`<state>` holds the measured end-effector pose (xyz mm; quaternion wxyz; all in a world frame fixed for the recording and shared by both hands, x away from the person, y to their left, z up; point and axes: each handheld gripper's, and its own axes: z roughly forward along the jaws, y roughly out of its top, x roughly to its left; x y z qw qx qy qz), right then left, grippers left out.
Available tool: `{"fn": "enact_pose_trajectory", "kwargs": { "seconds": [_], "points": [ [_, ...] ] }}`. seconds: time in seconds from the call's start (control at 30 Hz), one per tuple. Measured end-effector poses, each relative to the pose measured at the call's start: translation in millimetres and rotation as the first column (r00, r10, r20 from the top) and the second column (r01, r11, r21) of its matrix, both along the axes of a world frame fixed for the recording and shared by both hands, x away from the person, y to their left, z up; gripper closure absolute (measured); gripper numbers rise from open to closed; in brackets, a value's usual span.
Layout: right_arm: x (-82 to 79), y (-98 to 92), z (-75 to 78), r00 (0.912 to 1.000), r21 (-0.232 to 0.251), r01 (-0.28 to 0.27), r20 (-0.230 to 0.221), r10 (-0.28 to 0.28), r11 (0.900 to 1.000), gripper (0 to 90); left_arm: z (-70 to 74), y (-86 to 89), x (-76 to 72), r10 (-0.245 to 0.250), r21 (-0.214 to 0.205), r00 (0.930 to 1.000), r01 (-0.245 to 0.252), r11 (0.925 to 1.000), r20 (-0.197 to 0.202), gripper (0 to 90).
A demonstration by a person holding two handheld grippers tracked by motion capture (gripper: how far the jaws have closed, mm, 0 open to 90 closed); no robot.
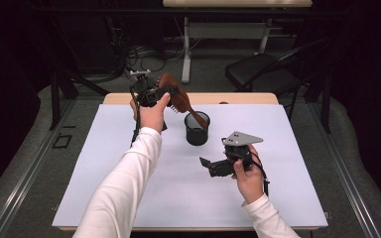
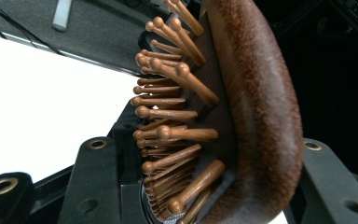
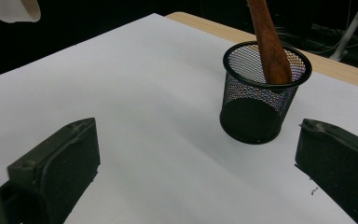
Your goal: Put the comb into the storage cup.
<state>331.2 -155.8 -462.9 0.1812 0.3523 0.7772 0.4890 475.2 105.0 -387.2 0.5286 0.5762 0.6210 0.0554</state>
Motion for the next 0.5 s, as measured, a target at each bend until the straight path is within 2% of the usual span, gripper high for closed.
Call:
{"fn": "enact_pose_trajectory", "kwargs": {
  "seconds": [0.07,0.27,0.5],
  "points": [
    [-0.1,0.0,0.1,1.0,0.0,-0.001,0.0,0.001,1.0,0.0,-0.7,-1.6,0.1,0.002,0.0,1.0,-0.002,1.0,-0.002,48.6],
    [0.4,-0.1,-0.2,1.0,-0.001,-0.003,-0.001,0.003,1.0,0.0,-2.9,-5.3,0.5,-0.004,0.036,1.0,0.004,0.9993,0.002,48.6],
    [0.3,0.7,-0.6,1.0,-0.001,-0.007,-0.002,0.007,1.0,0.0,-7.7,-8.8,1.4,-0.005,0.044,1.0,0.005,0.999,-0.005,48.7]
  ]
}}
